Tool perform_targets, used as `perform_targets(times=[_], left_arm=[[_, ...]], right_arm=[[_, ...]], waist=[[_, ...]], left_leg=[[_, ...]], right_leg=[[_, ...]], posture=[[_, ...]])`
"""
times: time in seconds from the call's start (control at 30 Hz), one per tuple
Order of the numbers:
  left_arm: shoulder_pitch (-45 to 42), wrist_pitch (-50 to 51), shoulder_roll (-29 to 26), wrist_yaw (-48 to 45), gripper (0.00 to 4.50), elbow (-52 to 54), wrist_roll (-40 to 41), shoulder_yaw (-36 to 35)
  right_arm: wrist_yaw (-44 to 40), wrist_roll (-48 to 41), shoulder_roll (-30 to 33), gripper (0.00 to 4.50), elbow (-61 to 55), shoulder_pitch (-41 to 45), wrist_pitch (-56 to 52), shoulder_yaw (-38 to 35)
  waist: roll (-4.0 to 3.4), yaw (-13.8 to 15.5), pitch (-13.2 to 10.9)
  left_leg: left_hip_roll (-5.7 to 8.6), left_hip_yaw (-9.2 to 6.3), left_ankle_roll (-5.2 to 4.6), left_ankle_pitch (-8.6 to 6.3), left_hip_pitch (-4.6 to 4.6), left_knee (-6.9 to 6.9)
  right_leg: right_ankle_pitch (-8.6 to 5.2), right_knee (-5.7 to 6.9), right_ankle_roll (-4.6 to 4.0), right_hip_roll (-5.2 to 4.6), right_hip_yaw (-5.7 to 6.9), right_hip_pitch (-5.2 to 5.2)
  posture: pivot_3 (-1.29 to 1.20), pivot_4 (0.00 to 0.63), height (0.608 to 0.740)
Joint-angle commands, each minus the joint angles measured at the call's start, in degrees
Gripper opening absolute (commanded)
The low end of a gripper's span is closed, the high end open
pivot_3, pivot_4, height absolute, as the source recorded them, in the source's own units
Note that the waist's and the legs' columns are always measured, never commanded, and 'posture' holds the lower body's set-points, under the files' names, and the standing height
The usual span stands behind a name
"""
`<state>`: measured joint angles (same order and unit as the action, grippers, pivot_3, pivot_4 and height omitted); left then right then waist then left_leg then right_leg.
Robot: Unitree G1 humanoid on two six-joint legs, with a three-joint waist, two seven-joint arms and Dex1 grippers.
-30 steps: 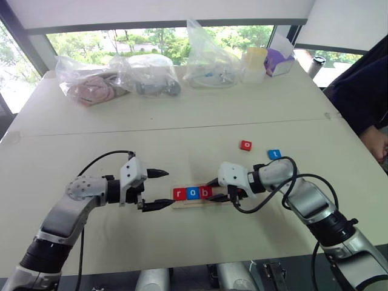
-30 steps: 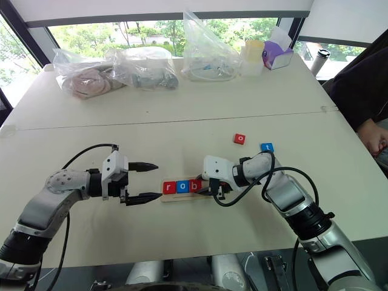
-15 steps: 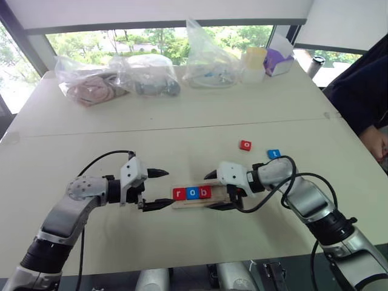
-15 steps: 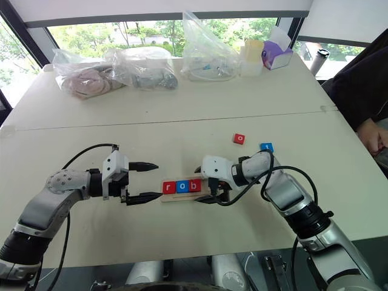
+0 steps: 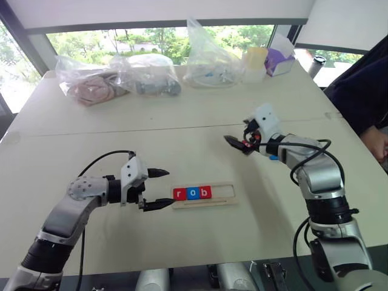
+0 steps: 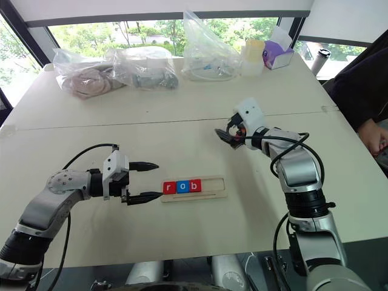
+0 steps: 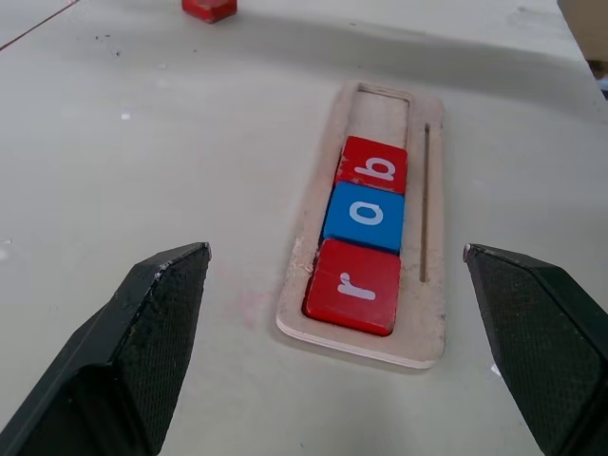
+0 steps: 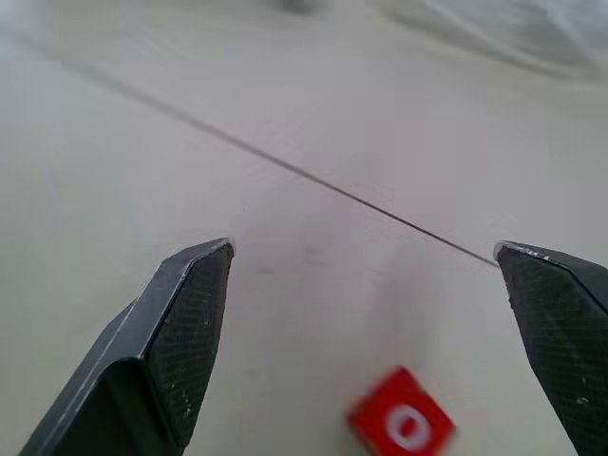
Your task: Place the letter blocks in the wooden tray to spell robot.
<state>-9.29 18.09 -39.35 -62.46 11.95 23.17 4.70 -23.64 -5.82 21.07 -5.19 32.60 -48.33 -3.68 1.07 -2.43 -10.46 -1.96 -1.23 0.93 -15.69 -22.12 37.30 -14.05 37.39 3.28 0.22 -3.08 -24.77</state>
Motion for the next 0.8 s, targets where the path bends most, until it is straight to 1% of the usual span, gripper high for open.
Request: perform_targets(times=[0.03, 0.1, 0.17, 0.33, 0.53, 0.7, 0.8], left_arm=[[-1.04, -0.8, 0.24, -0.15, 4.5, 0.62, 0.27, -0.48], [-1.53, -0.79, 0.44, -0.26, 4.5, 0.33, 0.14, -0.25], [-1.98, -0.78, 0.53, -0.37, 4.5, -0.02, 0.08, -0.14], [-2.47, -0.92, 0.61, -0.44, 4.5, -0.45, -0.18, -0.13], [-2.21, -0.91, 0.67, -0.02, 4.5, -0.16, -0.28, -0.34], [-1.5, -0.81, 0.64, 0.47, 4.5, 0.53, -0.07, -0.55], [-1.44, -0.81, 0.69, 0.68, 4.5, 0.62, -0.05, -0.56]], right_arm=[[7.94, 0.82, -3.47, 4.45, -3.38, 0.27, -3.92, -3.33], [13.14, 1.26, -7.17, 4.45, -3.42, -0.08, -5.73, -5.01], [16.35, 1.38, -9.95, 4.45, -3.41, -0.35, -6.93, -5.75], [21.36, 1.87, -14.57, 4.45, -3.04, -1.63, -7.52, -4.33], [24.77, 2.59, -17.08, 4.45, -1.9, -2.66, -8.13, -3.49], [25.61, 2.39, -18.24, 4.45, -0.22, -3.02, -8.03, -2.94], [26.17, 2.36, -18.44, 3.63, 1.49, -2.17, -7.39, -3.23]], waist=[[0.0, -0.04, 0.0], [0.0, -0.09, 0.0], [-0.02, -0.09, 0.01], [-0.02, -0.11, 0.01], [-0.02, -0.12, 0.01], [-0.02, -0.14, 0.01], [-0.02, -0.15, 0.01]], left_leg=[[0.0, 0.0, 0.0, 0.0, 0.0, 0.0], [0.0, 0.0, 0.0, 0.0, 0.01, -0.01], [0.0, 0.0, 0.0, 0.0, 0.01, -0.01], [0.0, 0.01, 0.0, 0.0, 0.0, -0.01], [0.0, 0.01, 0.0, 0.0, 0.0, -0.02], [0.0, 0.0, 0.0, 0.0, 0.0, -0.04], [0.0, 0.0, 0.0, 0.0, 0.0, -0.05]], right_leg=[[0.0, 0.01, 0.0, 0.0, 0.0, 0.0], [0.0, 0.03, 0.0, 0.01, 0.0, -0.01], [0.0, 0.05, 0.0, 0.01, 0.0, -0.01], [0.0, 0.04, 0.0, 0.01, 0.0, -0.02], [-0.01, 0.04, 0.0, 0.01, 0.0, -0.03], [-0.01, 0.03, 0.0, 0.01, 0.0, -0.03], [-0.01, 0.03, 0.0, 0.01, 0.0, -0.03]], posture=[[0.0, 0.15, 0.74], [0.0, 0.15, 0.74], [0.0, 0.15, 0.74], [0.0, 0.15, 0.74], [0.0, 0.15, 0.74], [0.0, 0.15, 0.74], [0.0, 0.15, 0.74]])
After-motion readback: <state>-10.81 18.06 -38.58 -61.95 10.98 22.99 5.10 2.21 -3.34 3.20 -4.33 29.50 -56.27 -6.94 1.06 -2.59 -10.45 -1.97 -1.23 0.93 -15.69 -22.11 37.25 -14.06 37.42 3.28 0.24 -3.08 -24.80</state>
